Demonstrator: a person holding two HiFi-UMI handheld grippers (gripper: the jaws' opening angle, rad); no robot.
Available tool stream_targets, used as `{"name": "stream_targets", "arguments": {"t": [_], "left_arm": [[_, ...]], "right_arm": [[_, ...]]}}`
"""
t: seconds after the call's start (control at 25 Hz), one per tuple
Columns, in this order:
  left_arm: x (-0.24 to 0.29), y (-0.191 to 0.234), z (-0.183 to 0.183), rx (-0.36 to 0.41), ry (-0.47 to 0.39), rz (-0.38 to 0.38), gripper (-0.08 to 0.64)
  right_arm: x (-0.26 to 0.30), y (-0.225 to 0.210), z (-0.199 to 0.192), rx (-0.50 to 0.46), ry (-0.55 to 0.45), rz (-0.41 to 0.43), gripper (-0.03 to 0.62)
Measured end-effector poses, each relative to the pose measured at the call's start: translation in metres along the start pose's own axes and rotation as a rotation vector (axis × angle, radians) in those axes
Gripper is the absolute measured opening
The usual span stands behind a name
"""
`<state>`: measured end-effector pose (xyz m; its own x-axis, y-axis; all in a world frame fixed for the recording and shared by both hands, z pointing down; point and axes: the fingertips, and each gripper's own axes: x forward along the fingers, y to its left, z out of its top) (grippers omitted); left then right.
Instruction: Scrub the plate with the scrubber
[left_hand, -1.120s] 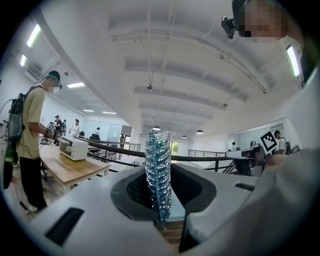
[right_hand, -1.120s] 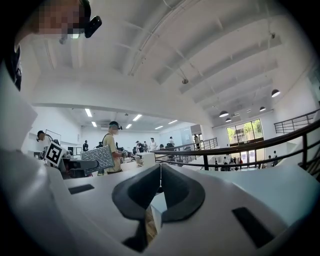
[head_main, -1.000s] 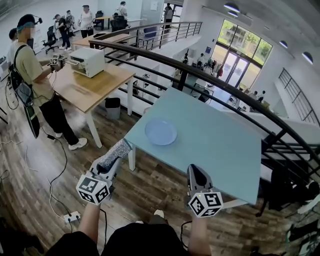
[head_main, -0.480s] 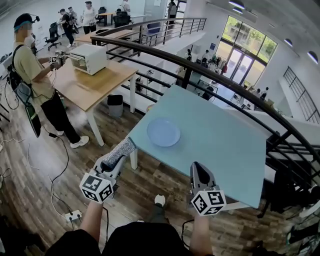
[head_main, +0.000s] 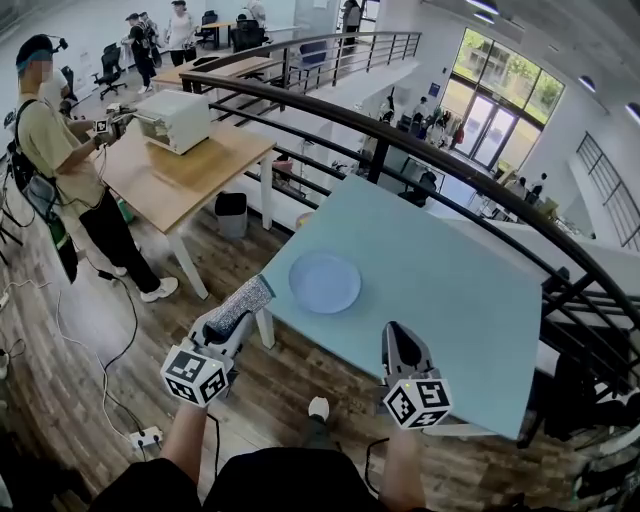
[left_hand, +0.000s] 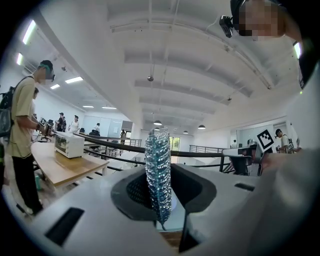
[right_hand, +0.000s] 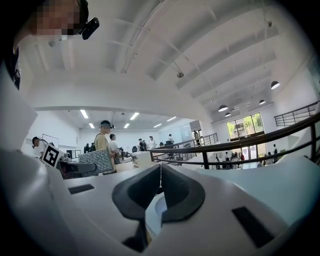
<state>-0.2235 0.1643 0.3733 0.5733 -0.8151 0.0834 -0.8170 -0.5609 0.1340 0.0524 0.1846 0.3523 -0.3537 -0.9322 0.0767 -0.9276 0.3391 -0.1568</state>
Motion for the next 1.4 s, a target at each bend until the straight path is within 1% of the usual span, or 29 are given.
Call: {"name": "stream_targets", "arguments": {"t": [0.24,0.48,0.68,0.84,1.08,1.4], "left_arm": [[0.05,0.008,0.001,-0.007,0.03,0.012,0.098],[0.099,0.018,0.009,-0.017,0.031,0.046,0.098],[0.137,0.024,0.01,-0.016,0.034,0.078,0.098],[0.167,0.027,0.013,-0.028,0.045,0.088,0.095],[0.198,0.025,-0.003,-0.038,0.093,0.09,0.095],[0.216,0.03,-0.025,-0.057,0.141,0.111,0.097]], "right_arm": [[0.044,-0.035,0.002,0.021,0.032,0.016,0.008],[0.093,-0.068,0.015,0.013,0.045,0.064,0.008],[0.129,-0.093,0.015,0.008,0.061,0.11,0.008],[0.156,-0.112,0.019,0.006,0.074,0.139,0.008],[0.183,-0.131,0.001,0.013,0.135,0.188,0.008],[0.204,-0.144,-0.027,0.037,0.197,0.224,0.008]]}}
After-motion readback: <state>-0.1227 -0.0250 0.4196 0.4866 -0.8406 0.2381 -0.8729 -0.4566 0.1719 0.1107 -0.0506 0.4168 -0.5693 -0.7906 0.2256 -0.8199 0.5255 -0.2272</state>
